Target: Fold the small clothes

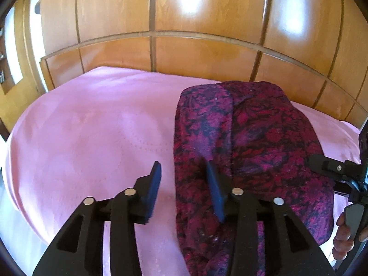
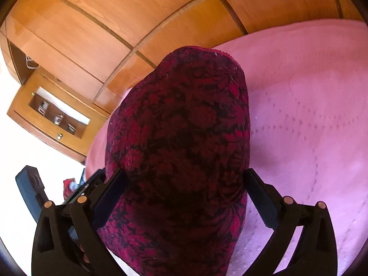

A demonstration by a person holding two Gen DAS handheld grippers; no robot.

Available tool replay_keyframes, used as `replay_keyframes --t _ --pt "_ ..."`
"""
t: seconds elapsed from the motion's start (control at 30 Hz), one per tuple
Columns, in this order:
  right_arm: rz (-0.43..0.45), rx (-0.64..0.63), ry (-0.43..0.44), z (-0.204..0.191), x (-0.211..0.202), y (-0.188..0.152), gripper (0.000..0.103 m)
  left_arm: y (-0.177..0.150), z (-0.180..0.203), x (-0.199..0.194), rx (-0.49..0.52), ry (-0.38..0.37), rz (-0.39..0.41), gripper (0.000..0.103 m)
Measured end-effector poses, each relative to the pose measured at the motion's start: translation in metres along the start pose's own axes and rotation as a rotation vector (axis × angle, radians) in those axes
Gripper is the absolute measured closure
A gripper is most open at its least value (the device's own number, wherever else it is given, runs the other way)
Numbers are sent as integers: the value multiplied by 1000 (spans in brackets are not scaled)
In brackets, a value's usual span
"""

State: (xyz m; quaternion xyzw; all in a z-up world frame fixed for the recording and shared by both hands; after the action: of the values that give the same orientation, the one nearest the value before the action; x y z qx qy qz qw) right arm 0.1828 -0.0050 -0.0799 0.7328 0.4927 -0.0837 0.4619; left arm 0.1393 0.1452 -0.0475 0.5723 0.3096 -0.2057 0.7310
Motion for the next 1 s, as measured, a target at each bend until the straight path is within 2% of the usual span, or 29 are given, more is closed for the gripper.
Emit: replay_keyframes --t 0.13,0.37,0.6,0.7,0.77,0.83,0.9,1.0 --pt "-13 -69 -11 -8 3 4 2 -4 -8 13 16 -7 -30 56" --pt "-63 -69 108 9 9 17 2 -1 -19 28 69 -104 -31 56" --pt "-105 -2 318 23 38 23 2 -2 -33 43 4 -200 -71 56" --pt "-106 -7 345 21 45 25 2 -6 -38 48 -50 -247 -86 56" --pt "-120 1 336 17 44 27 2 -9 -48 52 -127 -324 -108 56" --pt "-103 -25 308 11 34 25 10 -11 -53 52 -195 -400 -126 62" --pt "-69 -80 292 -5 17 25 22 -14 -49 48 -222 -478 -128 75" --pt "-25 -174 273 -30 -9 24 29 -10 -30 35 -171 -500 -97 79"
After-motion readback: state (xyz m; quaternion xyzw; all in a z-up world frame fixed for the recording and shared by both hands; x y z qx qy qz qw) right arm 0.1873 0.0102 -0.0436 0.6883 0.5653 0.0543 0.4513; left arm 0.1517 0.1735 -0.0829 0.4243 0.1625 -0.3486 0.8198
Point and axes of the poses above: each gripper's, at about its wrist camera, not at the fingertips, and x roughly the way its jaws point, z to its right, y to its top, the point moved 4 cm from there along x, roughly the way its jaws point, and after that the axes turned 7 degrees about -x, right-handed, at the moved point
